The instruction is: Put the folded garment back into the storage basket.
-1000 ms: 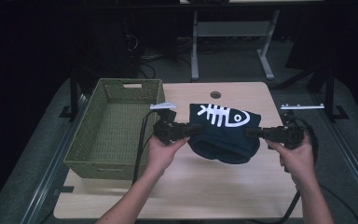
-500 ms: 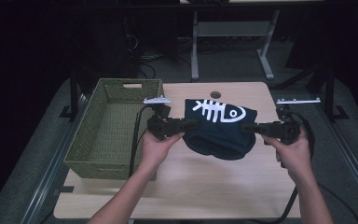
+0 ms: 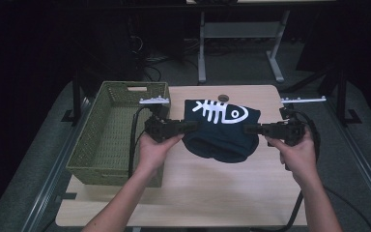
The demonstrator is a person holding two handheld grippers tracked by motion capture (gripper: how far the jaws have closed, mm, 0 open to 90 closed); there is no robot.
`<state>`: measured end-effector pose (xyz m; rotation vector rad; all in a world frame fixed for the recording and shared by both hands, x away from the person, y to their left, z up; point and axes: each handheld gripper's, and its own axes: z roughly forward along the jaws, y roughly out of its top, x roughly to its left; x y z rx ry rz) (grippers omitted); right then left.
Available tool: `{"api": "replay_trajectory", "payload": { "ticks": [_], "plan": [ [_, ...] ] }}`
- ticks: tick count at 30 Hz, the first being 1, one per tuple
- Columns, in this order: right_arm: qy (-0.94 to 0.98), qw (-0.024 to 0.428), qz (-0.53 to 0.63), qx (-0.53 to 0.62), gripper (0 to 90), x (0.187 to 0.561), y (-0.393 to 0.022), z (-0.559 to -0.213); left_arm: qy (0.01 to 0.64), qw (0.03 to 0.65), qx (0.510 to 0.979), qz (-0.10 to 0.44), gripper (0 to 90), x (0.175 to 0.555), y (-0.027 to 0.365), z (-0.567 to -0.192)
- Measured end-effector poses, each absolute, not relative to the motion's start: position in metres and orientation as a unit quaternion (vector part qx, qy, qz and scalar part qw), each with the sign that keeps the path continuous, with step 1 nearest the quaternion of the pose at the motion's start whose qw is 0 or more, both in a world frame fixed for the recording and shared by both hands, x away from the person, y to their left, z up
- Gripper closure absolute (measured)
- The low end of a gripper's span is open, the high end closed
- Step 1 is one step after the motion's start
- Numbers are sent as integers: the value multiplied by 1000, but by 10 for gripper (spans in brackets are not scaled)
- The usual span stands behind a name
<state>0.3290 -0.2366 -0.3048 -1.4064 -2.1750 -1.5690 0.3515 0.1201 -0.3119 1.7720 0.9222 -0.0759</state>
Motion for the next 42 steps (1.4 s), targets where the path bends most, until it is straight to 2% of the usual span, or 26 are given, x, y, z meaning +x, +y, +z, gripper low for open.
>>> {"api": "replay_trajectory", "payload": {
  "ticks": [14, 42],
  "plan": [
    [-720, 66, -519, -456, 720, 334, -215, -305, 397, 542, 740, -30, 721, 350, 144, -308],
    [-744, 86, -514, -419, 720, 354, -146, -293, 433, 551, 713, -12, 719, 346, 214, -307]
  ]
}}
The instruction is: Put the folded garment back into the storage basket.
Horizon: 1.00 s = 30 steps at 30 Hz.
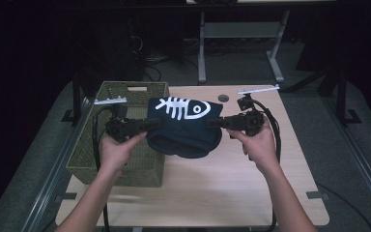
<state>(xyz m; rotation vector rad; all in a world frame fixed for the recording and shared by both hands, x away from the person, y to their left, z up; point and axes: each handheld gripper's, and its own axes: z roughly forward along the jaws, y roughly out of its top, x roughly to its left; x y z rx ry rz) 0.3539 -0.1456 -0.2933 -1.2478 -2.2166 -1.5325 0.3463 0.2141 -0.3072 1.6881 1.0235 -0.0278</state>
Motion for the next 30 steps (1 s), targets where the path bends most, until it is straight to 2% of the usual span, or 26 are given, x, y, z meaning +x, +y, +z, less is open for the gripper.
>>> {"api": "replay_trajectory", "payload": {
  "ticks": [30],
  "plan": [
    [-753, 110, -517, -393, 721, 376, -74, -295, 473, 548, 690, 17, 721, 340, 281, -305]
  ]
}}
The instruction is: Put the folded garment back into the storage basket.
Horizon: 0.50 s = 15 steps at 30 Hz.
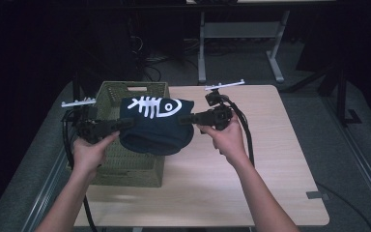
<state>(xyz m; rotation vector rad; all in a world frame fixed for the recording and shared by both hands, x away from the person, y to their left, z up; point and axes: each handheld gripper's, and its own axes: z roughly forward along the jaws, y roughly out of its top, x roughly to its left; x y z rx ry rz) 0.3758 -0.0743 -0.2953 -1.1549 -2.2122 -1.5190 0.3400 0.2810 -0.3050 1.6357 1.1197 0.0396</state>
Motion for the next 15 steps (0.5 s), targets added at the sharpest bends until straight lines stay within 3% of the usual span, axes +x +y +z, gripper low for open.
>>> {"api": "replay_trajectory", "payload": {
  "ticks": [15],
  "plan": [
    [-752, 119, -523, -384, 720, 384, -43, -297, 491, 546, 679, 28, 723, 337, 309, -307]
  ]
}}
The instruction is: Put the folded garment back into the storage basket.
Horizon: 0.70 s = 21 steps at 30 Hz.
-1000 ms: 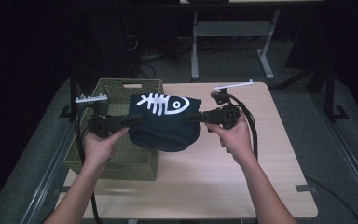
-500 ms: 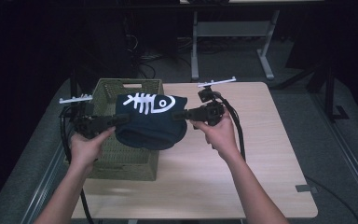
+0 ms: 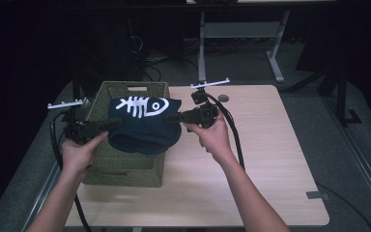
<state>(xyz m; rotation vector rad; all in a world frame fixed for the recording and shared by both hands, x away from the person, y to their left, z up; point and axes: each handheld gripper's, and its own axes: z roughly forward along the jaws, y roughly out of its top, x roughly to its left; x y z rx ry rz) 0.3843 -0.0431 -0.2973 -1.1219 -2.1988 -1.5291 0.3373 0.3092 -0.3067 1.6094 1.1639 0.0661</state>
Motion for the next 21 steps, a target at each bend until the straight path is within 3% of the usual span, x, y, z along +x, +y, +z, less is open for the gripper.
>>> {"api": "replay_trajectory", "payload": {
  "ticks": [21],
  "plan": [
    [-761, 131, -512, -377, 720, 396, -2, -302, 513, 533, 672, 43, 724, 333, 344, -310]
  ]
}}
